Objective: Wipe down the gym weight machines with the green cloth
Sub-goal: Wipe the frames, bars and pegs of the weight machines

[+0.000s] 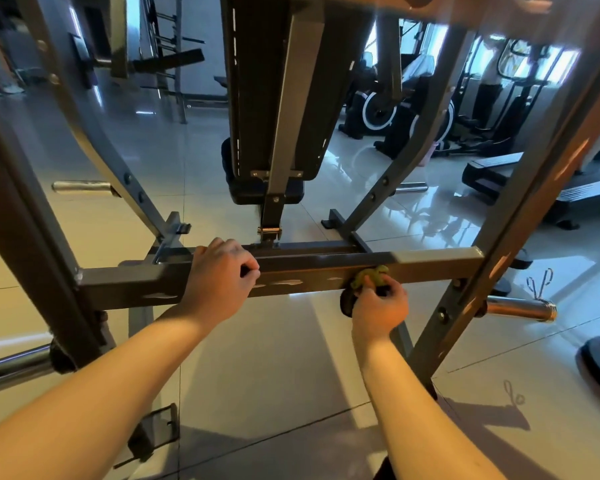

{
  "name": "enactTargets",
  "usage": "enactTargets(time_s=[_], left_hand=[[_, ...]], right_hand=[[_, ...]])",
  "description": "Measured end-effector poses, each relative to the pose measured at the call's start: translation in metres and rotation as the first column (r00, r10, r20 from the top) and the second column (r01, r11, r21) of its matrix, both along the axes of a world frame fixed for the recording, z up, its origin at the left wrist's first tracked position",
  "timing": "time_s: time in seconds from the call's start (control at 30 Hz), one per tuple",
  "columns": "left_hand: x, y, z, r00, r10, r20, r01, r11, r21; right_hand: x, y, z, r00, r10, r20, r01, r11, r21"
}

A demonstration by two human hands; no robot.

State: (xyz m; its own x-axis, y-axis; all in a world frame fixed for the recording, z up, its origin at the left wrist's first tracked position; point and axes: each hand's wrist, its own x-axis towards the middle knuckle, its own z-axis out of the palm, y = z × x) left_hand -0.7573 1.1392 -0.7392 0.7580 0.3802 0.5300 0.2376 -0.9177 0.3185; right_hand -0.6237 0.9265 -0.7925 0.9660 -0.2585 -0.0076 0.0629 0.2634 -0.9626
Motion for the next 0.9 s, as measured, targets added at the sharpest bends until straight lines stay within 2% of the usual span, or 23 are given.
enactTargets(time_s=[0.07,0.17,0.27,0.33,0.4,0.5,0.57,0.7,0.8,0.87,0.9], left_hand=[[-0.003,0.003,-0.001,1.000,0.016,0.009,-0.016,1.000,0.006],[-0.006,0.006,-0.002,0.999,0.039,0.024,-0.038,0.999,-0.013],[-0.009,0.005,-0.001,0.998,0.046,0.036,-0.046,0.999,-0.003],[-0.009,0.003,-0.001,0.998,0.050,0.040,-0.050,0.999,-0.006],[-0.008,0.003,0.000,0.998,0.054,0.036,-0.053,0.999,-0.009],[-0.010,0.008,0.000,0.999,0.038,0.036,-0.038,0.999,-0.003],[-0.016,0.013,-0.002,0.998,0.037,0.045,-0.037,0.999,-0.008],[-0.025,0.018,-0.003,0.996,0.066,0.060,-0.066,0.998,0.005],[-0.030,0.018,0.000,0.996,0.068,0.064,-0.069,0.998,0.016],[-0.034,0.021,0.001,0.996,0.065,0.063,-0.065,0.998,0.000],[-0.035,0.023,0.001,0.996,0.066,0.063,-0.066,0.998,-0.002]], right_hand=[[-0.020,0.031,-0.006,0.999,0.032,-0.043,-0.032,0.999,0.011],[-0.071,0.081,-0.018,0.966,0.257,0.011,-0.254,0.959,-0.126],[-0.067,0.071,-0.018,0.926,0.379,0.006,-0.371,0.910,-0.187],[-0.037,0.037,-0.012,0.949,0.314,0.000,-0.309,0.934,-0.181],[-0.008,0.011,-0.005,0.986,0.159,0.046,-0.155,0.984,-0.088],[-0.007,0.015,0.003,0.998,-0.026,0.060,0.029,0.998,-0.051],[-0.033,0.042,0.001,0.997,0.035,0.066,-0.033,0.999,-0.032],[-0.086,0.099,-0.015,0.949,0.283,0.136,-0.256,0.949,-0.185],[-0.073,0.083,-0.015,0.910,0.402,0.100,-0.359,0.886,-0.295],[-0.052,0.052,-0.010,0.938,0.328,0.116,-0.281,0.911,-0.303],[-0.039,0.037,-0.007,0.960,0.253,0.121,-0.223,0.951,-0.216]])
